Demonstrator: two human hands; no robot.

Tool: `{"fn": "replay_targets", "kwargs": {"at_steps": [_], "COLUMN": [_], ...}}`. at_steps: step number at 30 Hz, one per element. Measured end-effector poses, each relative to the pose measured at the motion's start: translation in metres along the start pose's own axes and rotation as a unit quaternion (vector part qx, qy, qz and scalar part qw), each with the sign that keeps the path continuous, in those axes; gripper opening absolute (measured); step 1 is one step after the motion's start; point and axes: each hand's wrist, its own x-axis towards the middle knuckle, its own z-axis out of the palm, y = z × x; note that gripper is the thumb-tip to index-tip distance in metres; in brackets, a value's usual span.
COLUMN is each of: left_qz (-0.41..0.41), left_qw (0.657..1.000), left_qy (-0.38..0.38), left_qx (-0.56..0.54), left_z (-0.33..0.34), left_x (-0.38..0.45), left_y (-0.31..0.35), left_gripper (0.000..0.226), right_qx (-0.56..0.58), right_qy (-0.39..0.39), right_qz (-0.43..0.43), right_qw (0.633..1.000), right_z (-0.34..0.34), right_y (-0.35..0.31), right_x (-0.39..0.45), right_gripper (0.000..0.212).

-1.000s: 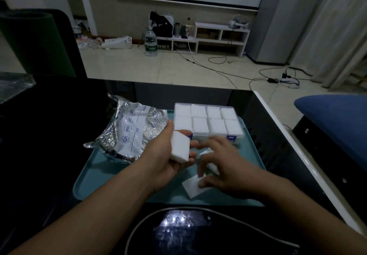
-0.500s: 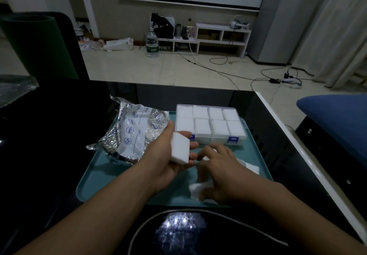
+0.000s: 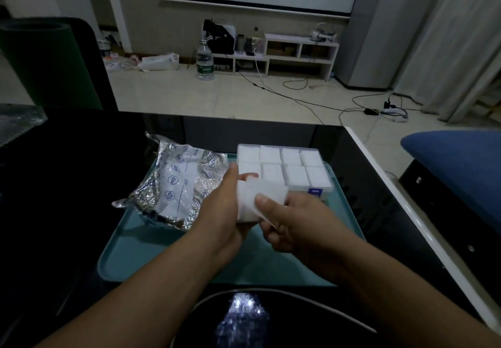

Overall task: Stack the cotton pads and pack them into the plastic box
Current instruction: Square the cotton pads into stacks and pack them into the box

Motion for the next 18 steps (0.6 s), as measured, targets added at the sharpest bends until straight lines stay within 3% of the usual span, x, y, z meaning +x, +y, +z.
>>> {"fn": "replay_targets", "kwargs": {"at_steps": [3,6,9,15,18], "left_qz": [-0.049,-0.058,-0.076,-0.106,-0.114], "left_qw": [0.998,0.997,0.997,0.988,0.984], "left_qy": [-0.044,-0.04,-0.028,-0.034,-0.058], "left_qx": [-0.007,-0.018,0.009,0.106,0.124], "left_z": [0.001,0.0,-0.001,-0.002,0.0], "left_x": [-0.003,-0.003,-0.005,-0.008,-0.009], "left_y": [0.002,0.004,0.005,-0.001,-0.004], "left_gripper": [0.045,0.042,0.04,0.047,0.05], "right_qx": [-0.112,-0.161,-0.292,-0.439,-0.474], "right_qy": [0.037,0.076,0.067,-0.036,0.024], "right_qz": [-0.047,-0.078,-0.107,-0.11,-0.136], "right_qw": [0.992,0.981,0.948,0.891,0.869], "right_z": [-0.007,-0.015,-0.024,-0.037,-0.033], "right_y": [-0.003,-0.007,-0.014,-0.023,-0.014], "right_x": [0.004,0.004,0.002,-0.004,0.003], "right_gripper": [0.014,0.021,0.025,0.019,0.004]}}
